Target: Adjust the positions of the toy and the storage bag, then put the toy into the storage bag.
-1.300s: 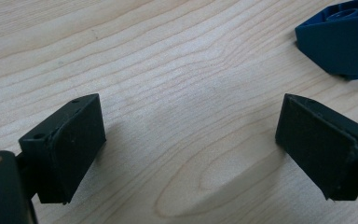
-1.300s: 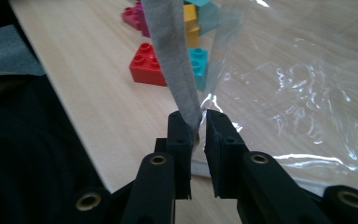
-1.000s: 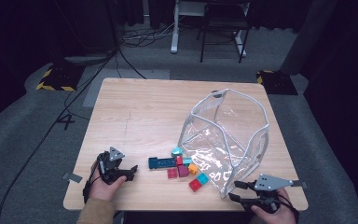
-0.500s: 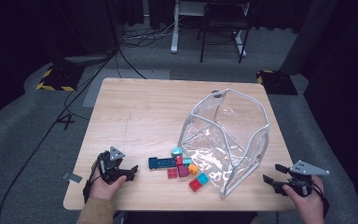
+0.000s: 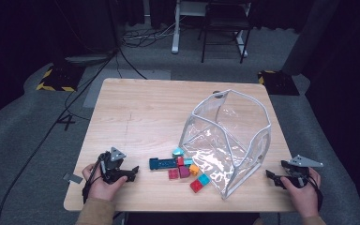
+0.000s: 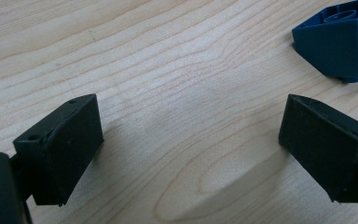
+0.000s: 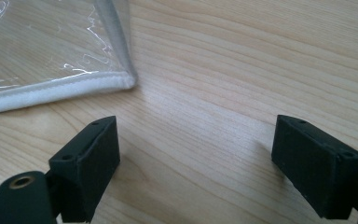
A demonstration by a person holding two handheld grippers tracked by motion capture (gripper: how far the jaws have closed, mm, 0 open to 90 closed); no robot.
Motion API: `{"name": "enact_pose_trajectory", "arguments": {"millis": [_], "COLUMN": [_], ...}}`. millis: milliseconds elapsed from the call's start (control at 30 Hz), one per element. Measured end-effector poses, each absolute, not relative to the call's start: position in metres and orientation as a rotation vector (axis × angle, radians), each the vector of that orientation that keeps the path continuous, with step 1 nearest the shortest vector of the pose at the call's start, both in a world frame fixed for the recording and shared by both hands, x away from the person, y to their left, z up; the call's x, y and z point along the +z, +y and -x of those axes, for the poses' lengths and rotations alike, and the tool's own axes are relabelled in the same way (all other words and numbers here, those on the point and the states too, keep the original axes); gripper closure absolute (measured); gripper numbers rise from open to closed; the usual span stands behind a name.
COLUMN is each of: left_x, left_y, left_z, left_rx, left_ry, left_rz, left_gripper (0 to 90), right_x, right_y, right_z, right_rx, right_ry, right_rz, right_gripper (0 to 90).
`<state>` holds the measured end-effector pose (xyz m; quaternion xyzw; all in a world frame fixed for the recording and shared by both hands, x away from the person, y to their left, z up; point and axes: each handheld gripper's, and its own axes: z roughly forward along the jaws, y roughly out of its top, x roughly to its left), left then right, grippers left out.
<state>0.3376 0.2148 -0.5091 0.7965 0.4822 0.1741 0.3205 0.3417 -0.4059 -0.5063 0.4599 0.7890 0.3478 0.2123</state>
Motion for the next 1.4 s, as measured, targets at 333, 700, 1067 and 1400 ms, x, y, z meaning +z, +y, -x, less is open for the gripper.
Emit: {"name": "enact_pose_trajectory", "arguments": {"millis": [333,700,1067,1400], "left_x": [-0.508,-0.49,-0.476,-0.481], "left_y": [0.214,0.199,0.174,0.158], "left_z": [-0.336,-0.33,-0.321,-0.327], "left_rx": [0.457,0.414,0.346,0.34], "left_ry": [1.235,1.126,0.942,0.885], "left_rz": [-2.103,-2.127,-2.153,-2.169], "left_gripper": [11.9,21.5,22.3,23.1], "right_x": [-0.507,-0.507,-0.507,-0.507], "right_y": [-0.406,-0.405,-0.405,-0.405], "right_z": [-0.343,-0.343,-0.342,-0.342], "right_rx": [0.971,0.969,0.97,0.971], "right_ry": [2.194,2.191,2.19,2.19], "right_rz": [-1.27,-1.271,-1.274,-1.274], "right_gripper": [15.1,15.1,15.5,15.5]}}
